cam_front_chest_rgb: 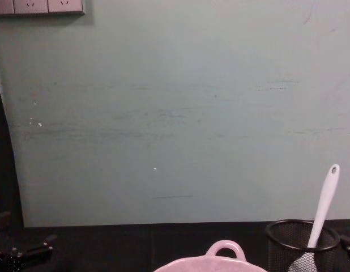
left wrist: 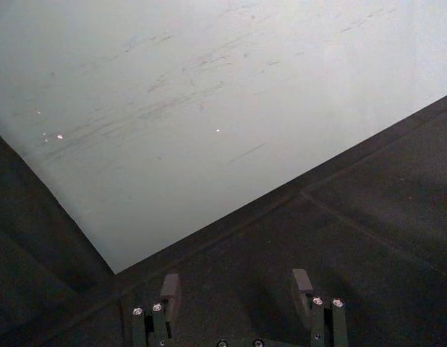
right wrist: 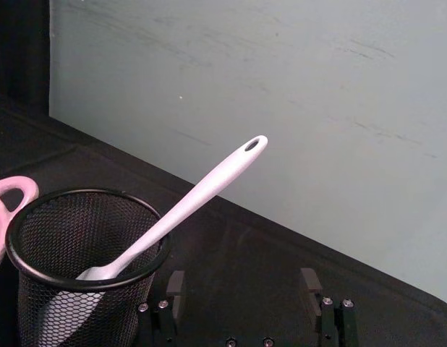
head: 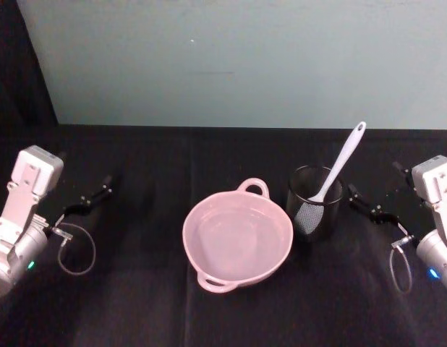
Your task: Use the one hand to pick up the spoon and stir the clear water in the bowl.
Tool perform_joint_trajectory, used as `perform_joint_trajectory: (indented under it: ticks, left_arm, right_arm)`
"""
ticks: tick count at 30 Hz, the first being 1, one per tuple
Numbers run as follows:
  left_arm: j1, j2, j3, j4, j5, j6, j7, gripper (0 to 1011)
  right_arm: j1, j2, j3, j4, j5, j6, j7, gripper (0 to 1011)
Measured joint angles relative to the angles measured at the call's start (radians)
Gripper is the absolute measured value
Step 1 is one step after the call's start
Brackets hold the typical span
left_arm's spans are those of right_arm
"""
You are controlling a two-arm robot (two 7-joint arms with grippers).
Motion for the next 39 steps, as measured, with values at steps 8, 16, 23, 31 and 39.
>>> perform_joint_trajectory:
  ticks: [8, 16, 23, 31, 39]
  left_arm:
    - [0.000, 0.000, 0.000, 0.000, 0.000, 0.000, 0.000, 1005]
    - [0.000, 0.000, 0.000, 0.000, 0.000, 0.000, 0.000, 1005]
    - [0.000, 0.000, 0.000, 0.000, 0.000, 0.000, 0.000, 1005]
    - [0.000, 0.000, 0.000, 0.000, 0.000, 0.000, 0.000, 1005]
    - [0.000, 0.000, 0.000, 0.000, 0.000, 0.000, 0.000, 1005]
  right_arm:
    - [0.000, 0.000, 0.000, 0.000, 0.000, 0.000, 0.000, 1002]
    - [0.000, 0.000, 0.000, 0.000, 0.000, 0.000, 0.000, 1002]
    - [0.000, 0.000, 0.000, 0.000, 0.000, 0.000, 0.000, 1002]
    - [0.000, 0.000, 0.000, 0.000, 0.000, 0.000, 0.000, 1002]
    - [0.000, 0.000, 0.000, 0.000, 0.000, 0.000, 0.000, 1002]
